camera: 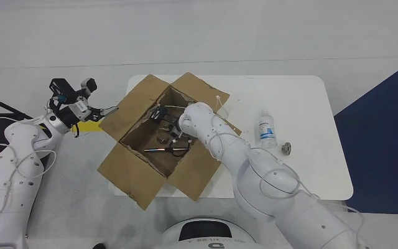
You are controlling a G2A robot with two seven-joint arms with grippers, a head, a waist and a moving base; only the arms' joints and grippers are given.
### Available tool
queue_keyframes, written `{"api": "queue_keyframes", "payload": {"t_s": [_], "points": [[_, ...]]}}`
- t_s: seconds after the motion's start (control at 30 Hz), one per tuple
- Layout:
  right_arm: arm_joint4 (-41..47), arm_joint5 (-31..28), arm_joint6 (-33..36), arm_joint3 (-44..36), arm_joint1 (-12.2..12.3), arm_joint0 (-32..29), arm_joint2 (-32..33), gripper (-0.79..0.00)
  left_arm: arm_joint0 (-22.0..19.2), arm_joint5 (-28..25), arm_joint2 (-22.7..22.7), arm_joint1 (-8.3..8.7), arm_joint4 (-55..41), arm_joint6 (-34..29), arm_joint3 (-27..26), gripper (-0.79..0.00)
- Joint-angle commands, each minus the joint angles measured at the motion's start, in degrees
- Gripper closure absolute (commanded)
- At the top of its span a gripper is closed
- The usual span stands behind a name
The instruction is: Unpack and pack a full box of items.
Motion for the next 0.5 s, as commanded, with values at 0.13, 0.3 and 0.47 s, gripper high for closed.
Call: {"api": "queue_keyframes", "payload": {"t_s": [0.13, 0.3, 0.47], "points": [[-0.54, -0.48, -2.05, -0.22, 0.49, 0.17, 0.20, 0.000, 0.00, 0.00, 0.00, 0.00, 0.00, 0.00, 0.00, -0.785], [-1.72, -1.61, -5.19, -1.22, 0.86, 0.14, 0.04, 0.000, 0.00, 0.00, 0.00, 0.00, 0.00, 0.00, 0.00, -0.785], [-3.25, -4.62, -9.89, -2.03, 1.44, 0.21, -0.20, -0.209, 0.00, 0.00, 0.00, 0.00, 0.00, 0.00, 0.00, -0.785]]}}
